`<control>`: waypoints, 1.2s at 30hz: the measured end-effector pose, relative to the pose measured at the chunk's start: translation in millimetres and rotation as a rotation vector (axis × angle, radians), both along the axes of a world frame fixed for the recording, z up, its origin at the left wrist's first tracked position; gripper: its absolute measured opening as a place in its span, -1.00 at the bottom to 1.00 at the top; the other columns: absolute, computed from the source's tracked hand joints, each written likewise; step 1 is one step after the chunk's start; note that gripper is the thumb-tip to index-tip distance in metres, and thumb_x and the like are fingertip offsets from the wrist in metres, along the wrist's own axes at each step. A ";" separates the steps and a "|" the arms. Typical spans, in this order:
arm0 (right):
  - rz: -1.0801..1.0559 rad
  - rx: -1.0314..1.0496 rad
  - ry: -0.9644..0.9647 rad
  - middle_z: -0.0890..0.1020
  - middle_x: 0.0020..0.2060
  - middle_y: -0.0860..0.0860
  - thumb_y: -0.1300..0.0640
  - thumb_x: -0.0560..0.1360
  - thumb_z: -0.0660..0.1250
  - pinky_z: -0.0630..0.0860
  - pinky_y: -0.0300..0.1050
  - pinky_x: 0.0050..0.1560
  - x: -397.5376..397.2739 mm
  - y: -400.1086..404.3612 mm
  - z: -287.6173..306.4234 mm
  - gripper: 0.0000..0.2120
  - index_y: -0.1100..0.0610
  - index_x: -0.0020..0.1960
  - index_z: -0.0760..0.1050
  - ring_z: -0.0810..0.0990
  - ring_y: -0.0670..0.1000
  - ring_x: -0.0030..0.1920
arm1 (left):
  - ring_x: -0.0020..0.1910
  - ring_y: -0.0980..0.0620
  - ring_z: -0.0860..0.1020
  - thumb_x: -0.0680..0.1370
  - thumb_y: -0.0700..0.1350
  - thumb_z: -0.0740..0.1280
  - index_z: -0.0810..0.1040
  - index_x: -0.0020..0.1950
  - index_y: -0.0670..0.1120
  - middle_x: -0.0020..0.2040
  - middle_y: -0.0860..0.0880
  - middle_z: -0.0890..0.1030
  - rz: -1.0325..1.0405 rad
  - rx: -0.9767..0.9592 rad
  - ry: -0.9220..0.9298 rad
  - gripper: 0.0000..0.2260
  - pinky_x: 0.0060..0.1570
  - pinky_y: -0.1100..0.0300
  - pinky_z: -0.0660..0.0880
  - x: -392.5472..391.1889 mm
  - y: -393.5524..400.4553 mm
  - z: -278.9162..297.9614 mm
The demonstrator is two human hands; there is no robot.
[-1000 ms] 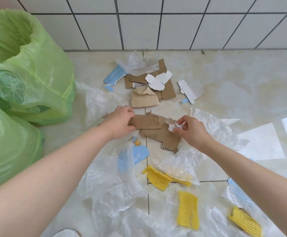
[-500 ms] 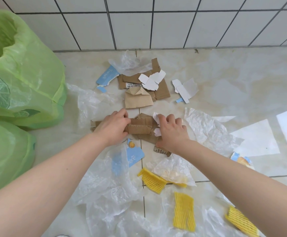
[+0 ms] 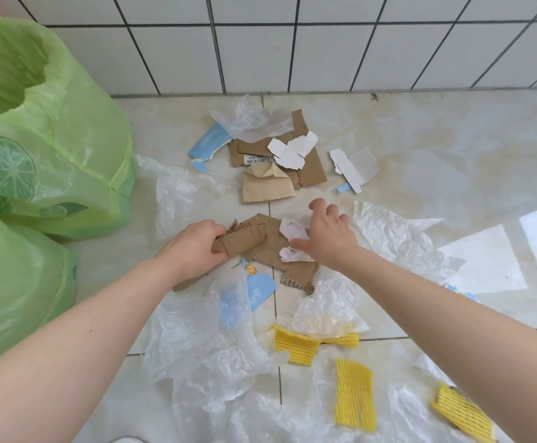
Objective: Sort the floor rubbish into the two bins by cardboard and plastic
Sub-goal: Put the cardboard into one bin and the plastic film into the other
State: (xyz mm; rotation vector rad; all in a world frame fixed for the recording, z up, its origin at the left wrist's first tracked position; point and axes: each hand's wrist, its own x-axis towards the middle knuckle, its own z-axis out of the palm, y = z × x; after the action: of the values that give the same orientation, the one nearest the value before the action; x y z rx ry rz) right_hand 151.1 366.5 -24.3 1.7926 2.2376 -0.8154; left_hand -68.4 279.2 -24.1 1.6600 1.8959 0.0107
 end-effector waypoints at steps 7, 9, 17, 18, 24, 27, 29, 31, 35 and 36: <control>0.181 -0.069 -0.205 0.30 0.20 0.11 -0.15 0.26 0.53 0.39 0.06 0.03 -8.2 -15.4 -1.9 -0.13 0.03 0.39 0.12 0.32 0.20 0.17 | -0.23 -0.05 0.54 0.40 -0.12 0.44 0.50 -0.25 -0.04 -0.28 -0.04 0.58 0.263 -0.071 -0.112 -0.87 -0.29 0.17 0.43 -6.7 -14.9 1.3; 0.144 -0.095 -0.217 0.30 0.19 0.11 -0.14 0.23 0.56 0.41 0.06 0.03 -10.5 -19.4 -2.9 -0.09 0.02 0.38 0.10 0.35 0.19 0.16 | -0.27 -0.03 0.52 0.41 -0.13 0.43 0.49 -0.27 -0.02 -0.31 -0.01 0.56 0.291 -0.082 -0.128 -0.86 -0.34 0.20 0.40 -5.2 -18.1 0.4; 0.093 -0.144 -0.152 0.39 0.05 0.07 -0.09 0.28 0.53 0.48 0.04 0.02 -9.1 -25.4 1.8 -0.41 0.10 0.15 0.32 0.51 0.16 0.07 | -0.22 -0.08 0.58 0.41 -0.09 0.41 0.51 -0.23 -0.02 -0.26 -0.02 0.61 0.597 0.080 -0.231 -0.91 -0.25 0.15 0.49 8.1 -10.1 19.1; 0.077 -0.145 -0.131 0.40 0.01 0.05 -0.08 0.30 0.51 0.48 0.02 -0.02 -5.7 -27.4 1.2 -0.46 0.10 0.09 0.31 0.51 0.15 0.04 | -0.18 -0.06 0.60 0.43 -0.10 0.42 0.54 -0.19 -0.01 -0.20 -0.02 0.63 0.691 0.101 -0.346 -0.93 -0.17 0.12 0.53 12.7 -8.3 26.6; -0.205 -0.193 0.188 0.47 -0.20 0.04 0.08 0.42 0.40 0.35 -0.14 -0.30 25.4 -24.5 11.1 -0.73 0.15 -0.08 0.32 0.47 0.08 -0.15 | -0.13 -0.09 0.65 0.49 -0.17 0.39 0.57 0.08 -0.14 -0.05 -0.14 0.67 0.949 -0.086 -0.848 -0.82 -0.15 0.09 0.60 60.7 -20.9 40.4; -0.394 -0.234 0.413 0.51 -0.15 0.07 0.13 0.45 0.38 0.43 -0.06 -0.21 44.9 -29.0 22.9 -0.77 0.18 -0.02 0.37 0.52 0.10 -0.11 | -0.17 -0.07 0.64 0.48 -0.17 0.39 0.56 0.08 -0.14 -0.07 -0.13 0.66 0.818 -0.211 -0.778 -0.81 -0.18 0.14 0.59 85.4 -36.5 31.3; -0.452 -0.230 0.484 0.56 -0.12 0.07 0.16 0.46 0.38 0.49 -0.06 -0.18 61.4 -37.0 31.8 -0.78 0.19 0.03 0.42 0.57 0.07 -0.14 | -0.16 -0.08 0.64 0.45 -0.17 0.40 0.57 0.03 -0.11 -0.07 -0.12 0.66 0.759 -0.228 -0.696 -0.83 -0.12 0.09 0.61 94.0 -46.3 25.4; -0.504 -0.233 0.541 0.55 -0.16 0.05 0.20 0.46 0.38 0.48 -0.13 -0.24 78.5 -46.6 38.1 -0.81 0.19 0.02 0.44 0.55 0.01 -0.22 | -0.11 -0.12 0.64 0.36 -0.11 0.42 0.59 -0.06 -0.08 -0.06 -0.13 0.66 0.744 -0.223 -0.602 -0.82 -0.01 -0.02 0.60 96.0 -54.7 24.2; -0.585 -0.226 0.545 0.55 -0.09 0.11 0.19 0.45 0.38 0.55 0.04 -0.06 110.9 -65.1 41.5 -0.73 0.25 0.10 0.45 0.56 0.08 -0.13 | -0.09 -0.17 0.63 0.28 -0.01 0.36 0.55 -0.19 -0.05 -0.11 -0.14 0.65 0.764 -0.182 -0.409 -0.82 0.01 -0.06 0.59 84.8 -68.6 30.4; -0.592 -0.229 0.535 0.56 -0.09 0.12 0.19 0.45 0.38 0.55 0.06 -0.01 117.5 -69.6 40.9 -0.73 0.25 0.10 0.46 0.56 0.09 -0.12 | -0.08 -0.18 0.62 0.31 0.00 0.35 0.56 -0.17 -0.06 -0.10 -0.14 0.65 0.757 -0.169 -0.346 -0.82 0.01 -0.02 0.58 80.8 -70.5 31.0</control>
State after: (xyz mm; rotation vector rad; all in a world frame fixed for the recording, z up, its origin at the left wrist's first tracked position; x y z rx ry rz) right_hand 268.7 296.9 16.6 2.3517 1.7289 -1.7588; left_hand 12.4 208.7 6.9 0.6990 2.0578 0.4019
